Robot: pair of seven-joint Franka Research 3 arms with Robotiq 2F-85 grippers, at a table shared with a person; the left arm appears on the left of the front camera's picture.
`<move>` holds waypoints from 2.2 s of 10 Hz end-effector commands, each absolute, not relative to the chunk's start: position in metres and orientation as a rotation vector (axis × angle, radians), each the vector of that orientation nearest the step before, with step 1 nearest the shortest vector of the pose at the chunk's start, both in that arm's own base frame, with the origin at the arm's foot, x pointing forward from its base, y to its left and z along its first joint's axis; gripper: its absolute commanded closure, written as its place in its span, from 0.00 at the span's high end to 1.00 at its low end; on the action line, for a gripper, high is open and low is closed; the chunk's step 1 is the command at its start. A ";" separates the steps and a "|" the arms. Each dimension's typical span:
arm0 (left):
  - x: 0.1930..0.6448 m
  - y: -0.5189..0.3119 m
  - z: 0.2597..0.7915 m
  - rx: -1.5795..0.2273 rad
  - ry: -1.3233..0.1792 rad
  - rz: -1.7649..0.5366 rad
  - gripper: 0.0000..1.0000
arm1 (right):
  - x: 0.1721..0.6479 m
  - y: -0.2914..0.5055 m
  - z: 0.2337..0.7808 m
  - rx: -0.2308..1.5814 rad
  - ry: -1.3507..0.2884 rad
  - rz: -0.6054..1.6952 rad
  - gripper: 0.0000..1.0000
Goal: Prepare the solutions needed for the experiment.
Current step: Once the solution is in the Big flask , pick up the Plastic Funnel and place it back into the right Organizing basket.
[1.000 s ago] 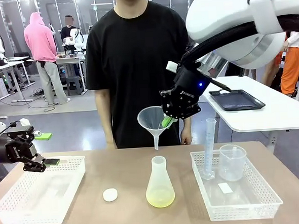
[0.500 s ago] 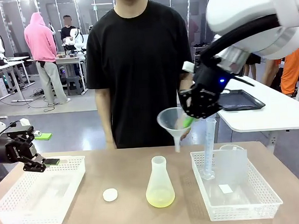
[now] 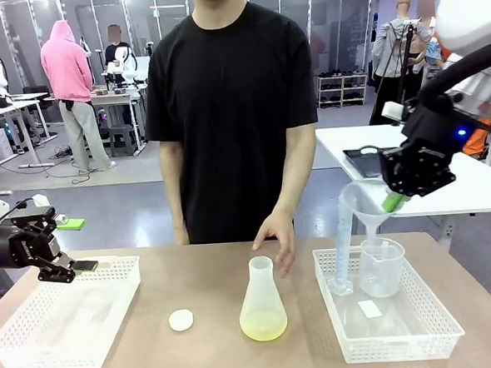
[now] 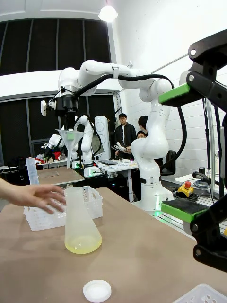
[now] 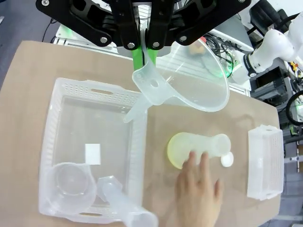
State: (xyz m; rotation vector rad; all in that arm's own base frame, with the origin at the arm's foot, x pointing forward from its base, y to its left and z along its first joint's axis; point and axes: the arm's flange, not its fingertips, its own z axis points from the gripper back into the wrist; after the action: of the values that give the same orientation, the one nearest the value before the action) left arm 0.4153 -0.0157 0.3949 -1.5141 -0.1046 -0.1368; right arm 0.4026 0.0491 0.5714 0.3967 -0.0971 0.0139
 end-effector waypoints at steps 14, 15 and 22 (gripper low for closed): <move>0.415 -0.016 0.397 -1.516 -0.100 -0.134 1.00 | 0.394 0.040 0.454 0.232 0.217 -0.425 0.03; 0.415 -0.016 0.397 -1.516 -0.100 -0.134 1.00 | 0.397 0.039 0.445 0.196 0.219 -0.448 0.03; 0.415 -0.016 0.397 -1.516 -0.100 -0.134 1.00 | 0.426 0.045 0.407 0.186 0.196 -0.495 0.03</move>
State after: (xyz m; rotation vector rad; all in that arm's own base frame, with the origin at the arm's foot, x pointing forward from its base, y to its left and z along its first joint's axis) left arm 0.4153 -0.0157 0.3949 -1.5141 -0.1046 -0.1369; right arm 0.4151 0.0382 0.4075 0.2046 0.2227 -0.4595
